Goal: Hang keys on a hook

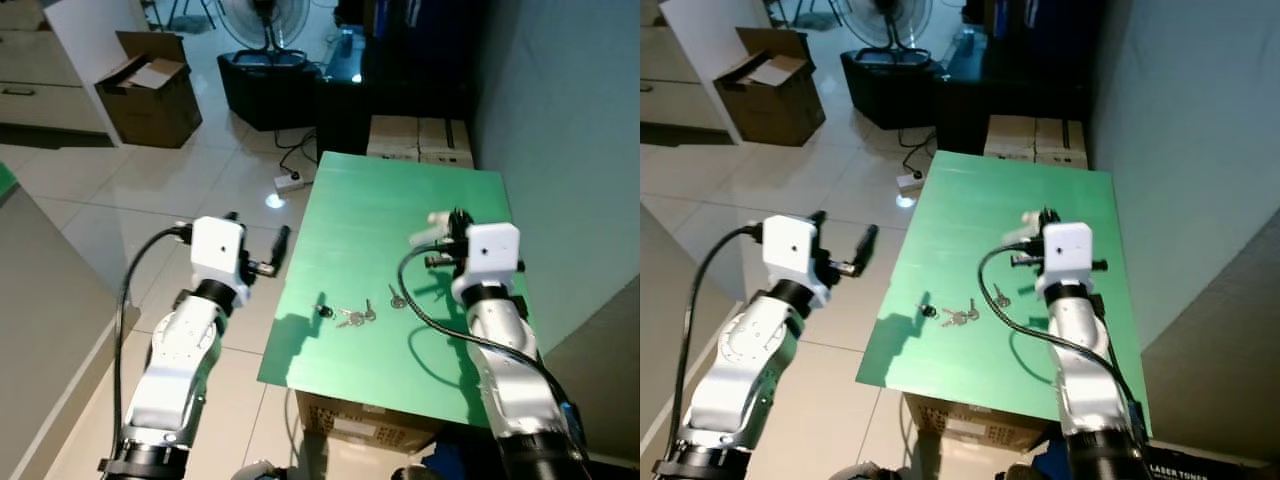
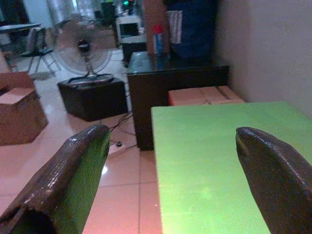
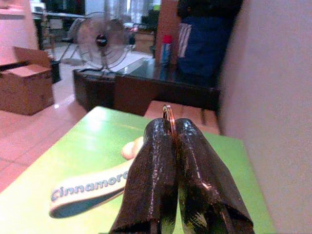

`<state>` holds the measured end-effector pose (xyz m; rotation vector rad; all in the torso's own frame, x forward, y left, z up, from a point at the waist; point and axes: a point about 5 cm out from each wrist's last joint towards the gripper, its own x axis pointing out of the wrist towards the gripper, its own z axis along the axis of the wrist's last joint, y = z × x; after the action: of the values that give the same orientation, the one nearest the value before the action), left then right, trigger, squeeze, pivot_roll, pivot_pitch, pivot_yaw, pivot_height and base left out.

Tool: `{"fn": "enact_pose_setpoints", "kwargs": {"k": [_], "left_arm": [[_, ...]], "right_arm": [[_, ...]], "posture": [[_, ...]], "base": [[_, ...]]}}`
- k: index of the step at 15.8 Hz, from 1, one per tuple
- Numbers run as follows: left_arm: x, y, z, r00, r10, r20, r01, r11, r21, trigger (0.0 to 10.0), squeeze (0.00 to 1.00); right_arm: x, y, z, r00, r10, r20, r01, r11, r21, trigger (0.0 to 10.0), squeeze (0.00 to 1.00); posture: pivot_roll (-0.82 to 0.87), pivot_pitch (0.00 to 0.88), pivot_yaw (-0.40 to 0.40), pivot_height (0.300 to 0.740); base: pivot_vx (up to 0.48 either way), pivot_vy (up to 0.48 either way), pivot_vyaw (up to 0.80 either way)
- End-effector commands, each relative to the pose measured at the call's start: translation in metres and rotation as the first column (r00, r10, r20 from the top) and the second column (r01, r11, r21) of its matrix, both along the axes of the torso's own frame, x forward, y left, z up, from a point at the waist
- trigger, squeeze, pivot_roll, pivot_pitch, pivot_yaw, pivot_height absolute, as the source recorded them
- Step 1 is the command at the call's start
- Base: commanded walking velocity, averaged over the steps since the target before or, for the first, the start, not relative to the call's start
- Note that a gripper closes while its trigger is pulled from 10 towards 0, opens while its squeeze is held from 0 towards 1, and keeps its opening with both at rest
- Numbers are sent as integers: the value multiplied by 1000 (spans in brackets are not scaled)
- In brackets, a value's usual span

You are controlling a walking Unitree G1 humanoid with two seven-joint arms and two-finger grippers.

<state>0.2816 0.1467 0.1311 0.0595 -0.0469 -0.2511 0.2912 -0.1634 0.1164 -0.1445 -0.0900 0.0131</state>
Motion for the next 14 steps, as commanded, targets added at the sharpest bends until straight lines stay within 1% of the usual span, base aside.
{"fn": "enact_pose_setpoints", "kwargs": {"k": [1, 2, 3, 4, 6, 7, 8, 9, 11, 12, 13, 14], "left_arm": [[3, 0, 1, 1000, 22, -16, -22, 1000, 3, 10000, 0], [3, 0, -1, 999, 33, -25, -33, 999, 7, 10000, 0], [1, 0, -7, 997, 62, -51, -61, 998, 19, 10000, 0], [-2, 1, -11, 993, 98, -63, -96, 995, 35, 10000, 0], [-4, 6, -13, 983, 171, -66, -168, 985, 49, 10000, 0], [-6, 11, -14, 975, 209, -71, -204, 977, 65, 10000, 0], [-8, 14, -16, 972, 223, -79, -217, 973, 77, 10000, 0], [-11, 17, -17, 972, 224, -76, -216, 971, 106, 10000, 0], [-15, 17, -12, 979, 199, -43, -188, 964, 187, 10000, 0], [-15, 16, -9, 983, 181, -30, -172, 965, 198, 10000, 0], [-12, 16, -7, 982, 187, -26, -179, 965, 194, 10000, 0], [-6, 19, -5, 977, 213, -20, -205, 960, 193, 10000, 0]], "right_arm": [[-1, 4, 8, 999, 42, 2, -42, 999, 2, 10000, 0], [-2, 6, 9, 999, 50, 1, -50, 999, -4, 10000, 0], [-2, 12, 13, 995, 100, 8, -100, 995, 2, 10000, 0], [-3, 19, 15, 988, 153, 11, -153, 988, 17, 10000, 0], [-4, 27, 10, 976, 217, -33, -217, 976, -3, 10000, 0], [-3, 31, 7, 967, 248, -54, -249, 968, -11, 10000, 0], [-2, 32, 6, 964, 258, -60, -259, 966, -11, 10000, 0], [0, 32, 5, 962, 265, -69, -266, 964, -14, 10000, 0], [3, 30, 3, 958, 273, -87, -274, 962, -6, 10000, 0], [6, 30, 2, 956, 277, -94, -278, 961, 3, 10000, 0], [8, 30, 1, 956, 276, -97, -277, 961, 8, 10000, 0], [8, 30, -1, 958, 270, -100, -269, 963, 27, 10000, 0]], "posture": [[-100, 0, 74, 740], [-100, 0, 74, 740], [-101, 0, 60, 740], [-93, 0, 28, 740], [-67, 0, -13, 740], [-55, 0, -33, 740], [-50, 0, -41, 740], [-50, 0, -41, 740], [-20, 0, -61, 740], [-19, 0, -60, 740], [-15, 0, -53, 740], [-14, 0, -43, 740]], "base": [[0, 0, 0], [0, 0, 569], [0, 0, 800], [0, 0, 800], [0, 0, 800], [0, 0, 800], [0, 0, 800], [0, 0, 800], [0, 0, 800], [0, 0, 800], [0, 0, 800], [0, 0, 800]]}}
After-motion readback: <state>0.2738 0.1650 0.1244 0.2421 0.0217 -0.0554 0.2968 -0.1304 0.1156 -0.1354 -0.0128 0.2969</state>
